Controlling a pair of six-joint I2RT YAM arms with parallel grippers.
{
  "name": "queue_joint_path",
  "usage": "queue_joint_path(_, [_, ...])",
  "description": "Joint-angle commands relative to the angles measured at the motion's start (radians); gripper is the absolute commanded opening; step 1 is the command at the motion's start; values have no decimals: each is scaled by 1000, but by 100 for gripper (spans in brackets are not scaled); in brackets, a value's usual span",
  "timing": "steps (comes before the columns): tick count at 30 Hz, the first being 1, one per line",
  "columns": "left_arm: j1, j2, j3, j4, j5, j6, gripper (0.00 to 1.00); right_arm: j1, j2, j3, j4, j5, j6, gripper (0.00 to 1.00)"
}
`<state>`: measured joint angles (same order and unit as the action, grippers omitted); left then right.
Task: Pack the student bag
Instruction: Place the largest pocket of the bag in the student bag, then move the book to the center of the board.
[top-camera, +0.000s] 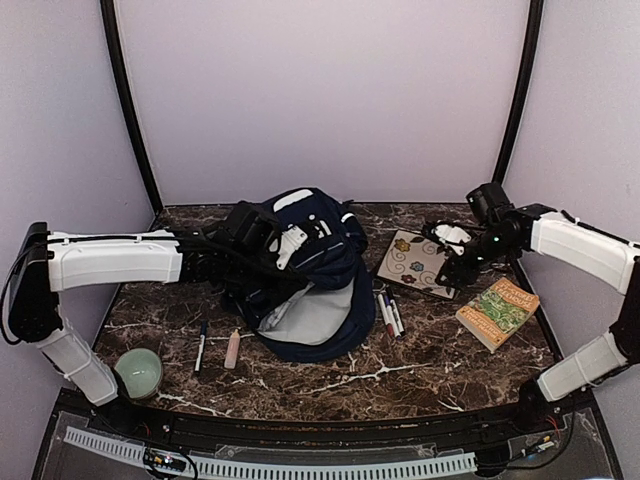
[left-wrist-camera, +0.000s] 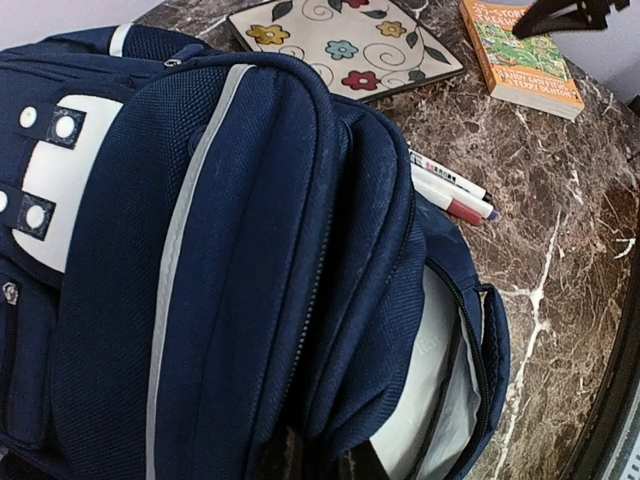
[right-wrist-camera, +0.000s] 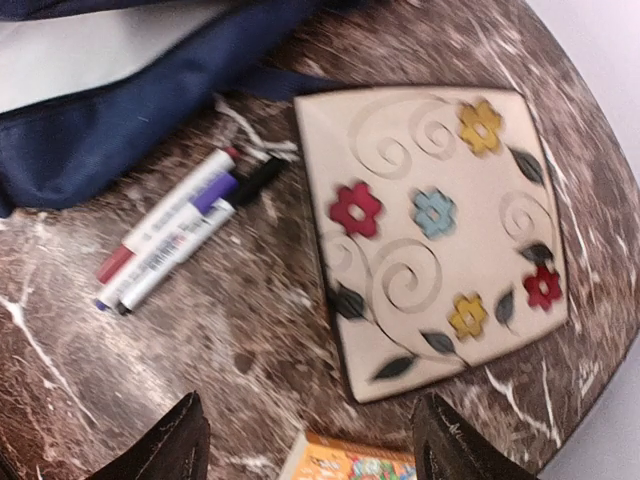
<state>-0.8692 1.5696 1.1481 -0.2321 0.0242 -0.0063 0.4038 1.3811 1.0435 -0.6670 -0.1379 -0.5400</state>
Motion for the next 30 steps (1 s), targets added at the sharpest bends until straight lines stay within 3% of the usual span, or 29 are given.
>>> queue_joint_path(1, [10,39,-26,-25,1,-44,16,-197,-21,-20,-87,6,8,70])
queue_joint_path(6, [-30,27,-21,-34,-40,-41,47,-422,52,-29,-99,44,32,72])
queue_joint_path(10, [-74,-43,-13,-49,-71,-43,62,-596,141,27,-120,-19,68,74])
queue_joint_path(14, [-89,-119,5,-71,-35,-98,69,-703,249,62,-118,-20,60,77])
queue_joint_path(23, [-132,-202,-47,-34,140,-177,70,-748,380,49,-20,-4,78,78])
queue_joint_path(30, [-136,-227,-109,-21,142,-190,70,-743,409,52,-106,-152,26,68])
